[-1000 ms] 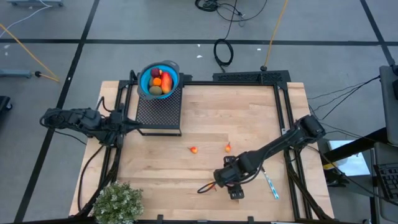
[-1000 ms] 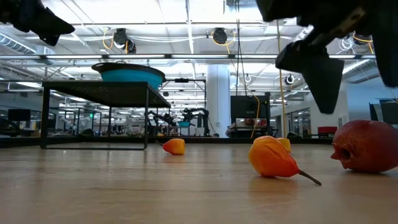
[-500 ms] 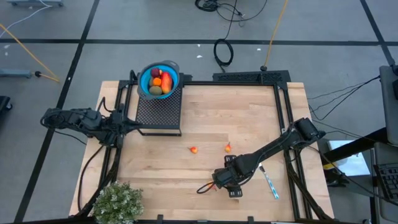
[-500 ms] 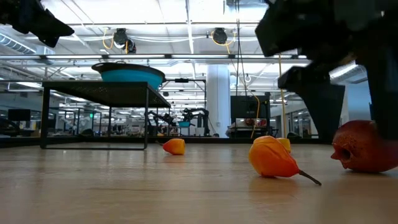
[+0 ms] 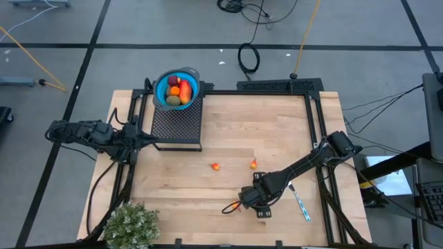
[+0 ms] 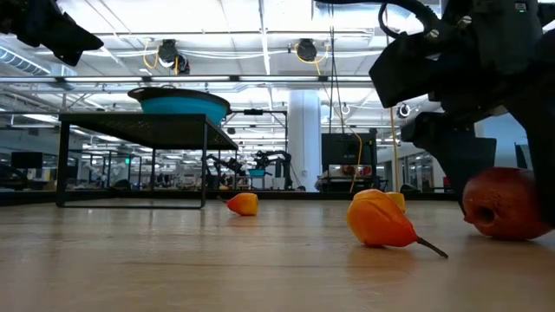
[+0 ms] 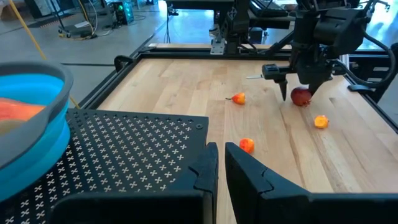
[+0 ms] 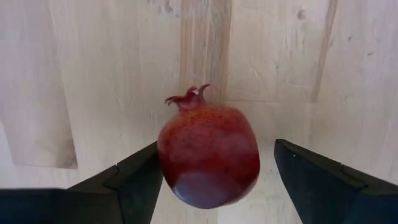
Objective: Pick & Place Fruit
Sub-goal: Put the pomegranate into the blue strainer bowl on the shelf
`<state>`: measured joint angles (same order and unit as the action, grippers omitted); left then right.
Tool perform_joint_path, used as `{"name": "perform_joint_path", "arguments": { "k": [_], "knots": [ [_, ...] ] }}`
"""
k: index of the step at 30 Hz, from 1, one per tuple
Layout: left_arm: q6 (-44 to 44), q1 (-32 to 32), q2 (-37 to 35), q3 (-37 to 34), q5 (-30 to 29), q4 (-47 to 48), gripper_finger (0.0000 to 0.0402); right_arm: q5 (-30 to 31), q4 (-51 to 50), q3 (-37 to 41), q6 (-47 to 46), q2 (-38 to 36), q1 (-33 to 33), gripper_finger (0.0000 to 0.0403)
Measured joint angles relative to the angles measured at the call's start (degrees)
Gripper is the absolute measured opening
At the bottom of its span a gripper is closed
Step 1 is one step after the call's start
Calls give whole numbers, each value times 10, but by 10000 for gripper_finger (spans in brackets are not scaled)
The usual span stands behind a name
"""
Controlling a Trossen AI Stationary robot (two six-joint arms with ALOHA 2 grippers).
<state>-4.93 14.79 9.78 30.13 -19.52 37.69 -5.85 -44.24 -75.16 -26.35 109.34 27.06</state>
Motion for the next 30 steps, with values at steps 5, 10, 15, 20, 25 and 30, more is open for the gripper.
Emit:
{"name": "perform_joint_path", "arguments": {
  "k": [5, 10, 15, 20, 25, 30],
  "knots": [
    [0, 0, 0, 0, 0, 0, 31, 0, 3, 0, 0, 0, -1, 272],
    [0, 0, 0, 0, 0, 0, 31, -1, 6, 0, 0, 0, -1, 239],
    [0, 0, 0, 0, 0, 0, 31, -2, 19, 0, -1, -6, -1, 194],
    [0, 0, 0, 0, 0, 0, 31, 0, 46, 0, -5, -31, -7, 177],
    [0, 0, 0, 0, 0, 0, 31, 1, 84, 0, -19, -74, -27, 192],
    [0, 0, 0, 0, 0, 0, 31, 1, 174, 0, -10, -129, -54, 185]
  ]
}}
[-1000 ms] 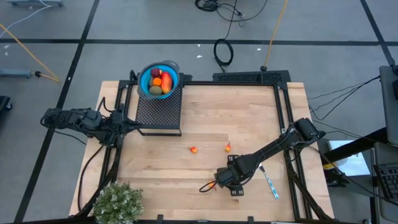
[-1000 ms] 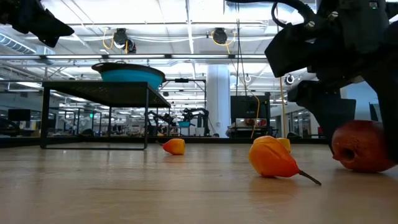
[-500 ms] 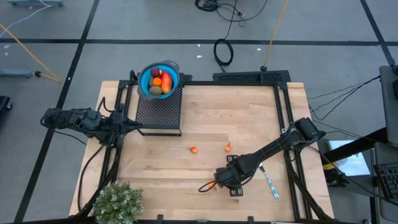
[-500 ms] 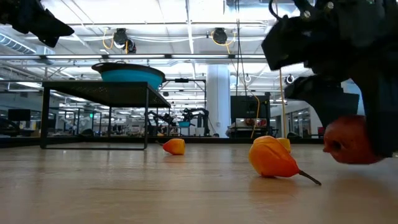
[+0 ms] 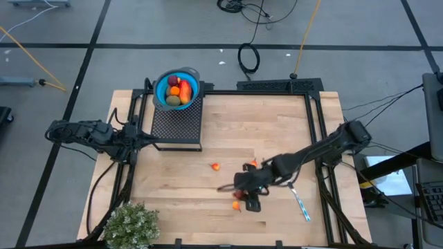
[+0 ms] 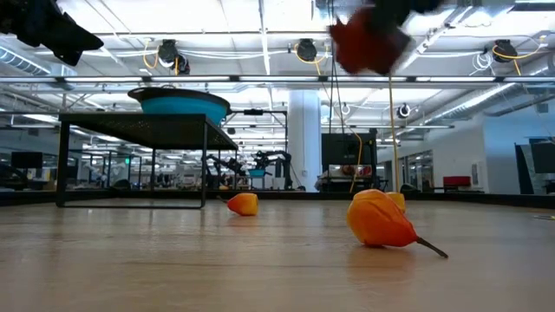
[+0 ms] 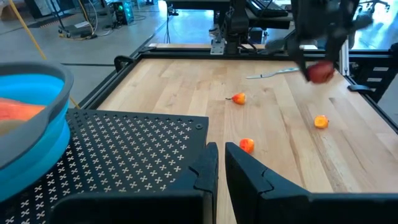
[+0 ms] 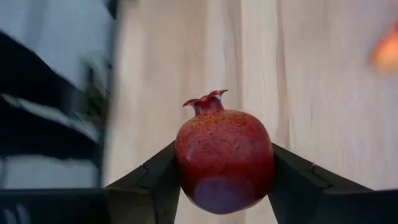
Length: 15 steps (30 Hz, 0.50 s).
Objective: Pick & Place Fruit
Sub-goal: Put the pomegranate into the blue strainer bowl on the shelf
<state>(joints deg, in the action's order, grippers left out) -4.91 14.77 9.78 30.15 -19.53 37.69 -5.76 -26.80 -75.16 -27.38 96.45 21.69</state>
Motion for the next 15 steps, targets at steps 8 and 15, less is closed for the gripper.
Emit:
{"name": "perform_joint_path", "arguments": {
  "k": [8, 15],
  "knots": [
    [0, 0, 0, 0, 0, 0, 31, -2, 183, 0, 56, -77, -27, 189],
    [-2, 0, 0, 0, 0, 0, 31, -3, 296, 0, 139, -115, -29, 183]
  ]
}}
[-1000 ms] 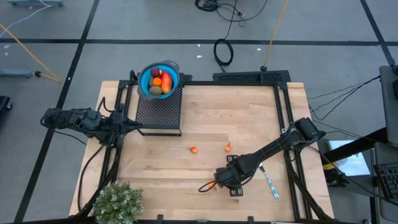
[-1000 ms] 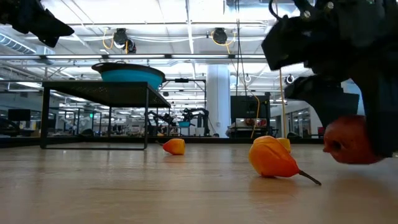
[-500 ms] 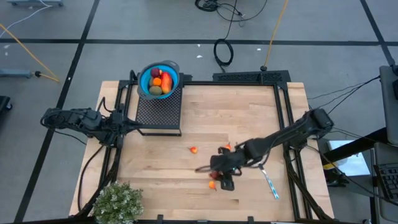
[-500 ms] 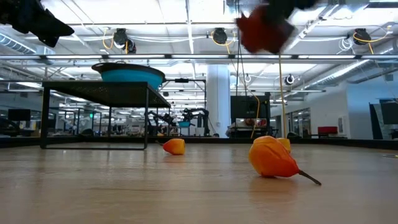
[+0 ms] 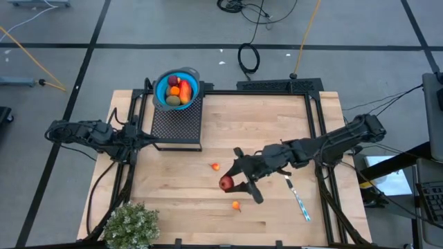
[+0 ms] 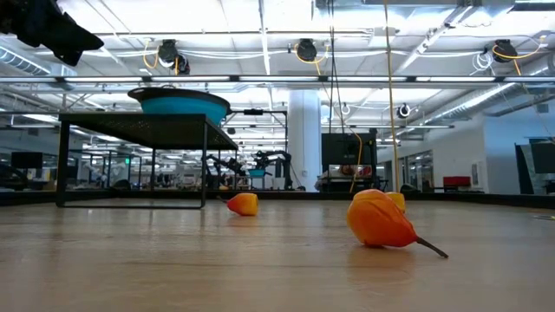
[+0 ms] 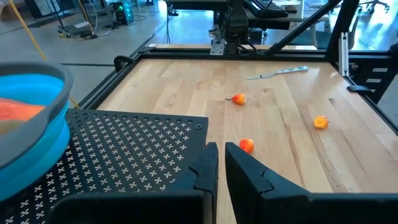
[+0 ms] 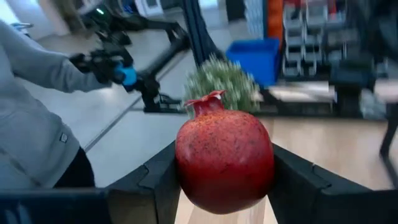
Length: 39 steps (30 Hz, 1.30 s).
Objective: Pick & Place Fruit
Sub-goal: Put the pomegranate into the blue strainer bowl on the shelf
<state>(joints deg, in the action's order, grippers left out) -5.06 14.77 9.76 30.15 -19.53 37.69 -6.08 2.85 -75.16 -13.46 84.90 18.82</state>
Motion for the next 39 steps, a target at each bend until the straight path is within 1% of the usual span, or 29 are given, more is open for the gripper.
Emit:
{"name": "perform_joint_path", "arguments": {
  "k": [3, 7, 12, 18, 22, 25, 28, 37, 39],
  "knots": [
    [0, 0, 0, 0, 0, 0, 31, -6, 35, 0, 44, -6, 4, 187],
    [-1, 0, 0, 0, 0, 0, 31, -37, 106, 0, 111, -7, 4, 189],
    [-1, 0, 0, 0, 0, 0, 31, -101, 192, 0, 183, -7, 3, 184],
    [-1, 0, 0, 0, 0, 0, 31, -192, 300, 0, 290, -7, 4, 189],
    [-1, 0, 0, 0, 0, 0, 31, -241, 331, 0, 373, -7, 3, 186],
    [-2, 0, 0, 0, 0, 0, 31, -270, 346, 0, 419, -7, 3, 185],
    [-7, 0, 0, 0, 0, 0, 31, -286, 355, 0, 431, -7, 4, 189],
    [-14, 0, 0, 0, 0, 0, 31, -287, 356, 0, 410, -7, 4, 186],
    [-16, 0, 0, 0, 0, 1, 31, -282, 356, 0, 386, -7, 4, 189]
  ]
}}
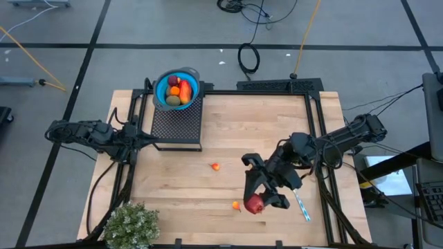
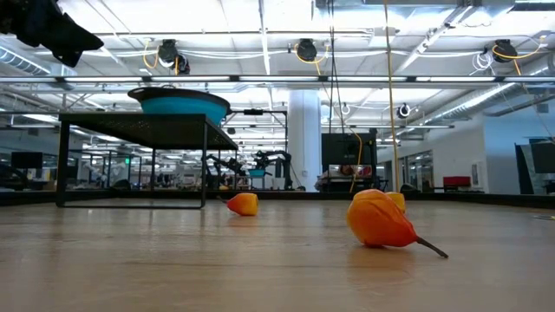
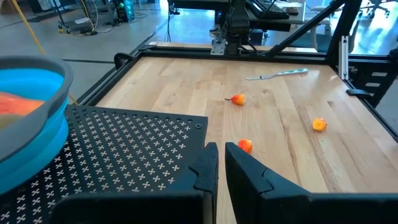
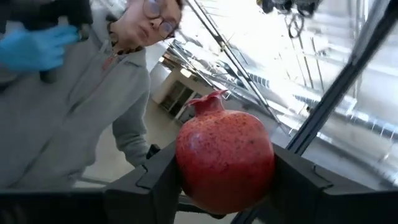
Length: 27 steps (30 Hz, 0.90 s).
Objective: Pick & Place Fruit
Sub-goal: Put the pomegranate into the blue strainer bowl on the shelf
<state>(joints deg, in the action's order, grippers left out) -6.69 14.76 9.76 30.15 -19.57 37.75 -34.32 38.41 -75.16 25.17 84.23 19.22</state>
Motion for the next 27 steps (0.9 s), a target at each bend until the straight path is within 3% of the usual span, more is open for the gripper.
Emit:
{"name": "perform_joint_path", "arguments": {
  "k": [3, 9, 14, 19, 27],
  "knots": [
    [-1, 0, 0, 0, 0, 0, 31, 51, 0, 0, -75, 0, 0, 192],
    [-11, 0, 0, 0, 0, 0, 31, 236, -5, 0, -321, 0, -5, 191],
    [-14, 0, 0, 0, 0, -1, 31, 299, -9, 0, -470, 0, -15, 196],
    [-31, 0, 0, 0, 0, -2, 31, 347, -9, 0, -541, 0, -16, 191],
    [-46, 0, 0, 0, 0, -2, 31, 357, -12, 0, -549, 0, -16, 194]
  ]
}}
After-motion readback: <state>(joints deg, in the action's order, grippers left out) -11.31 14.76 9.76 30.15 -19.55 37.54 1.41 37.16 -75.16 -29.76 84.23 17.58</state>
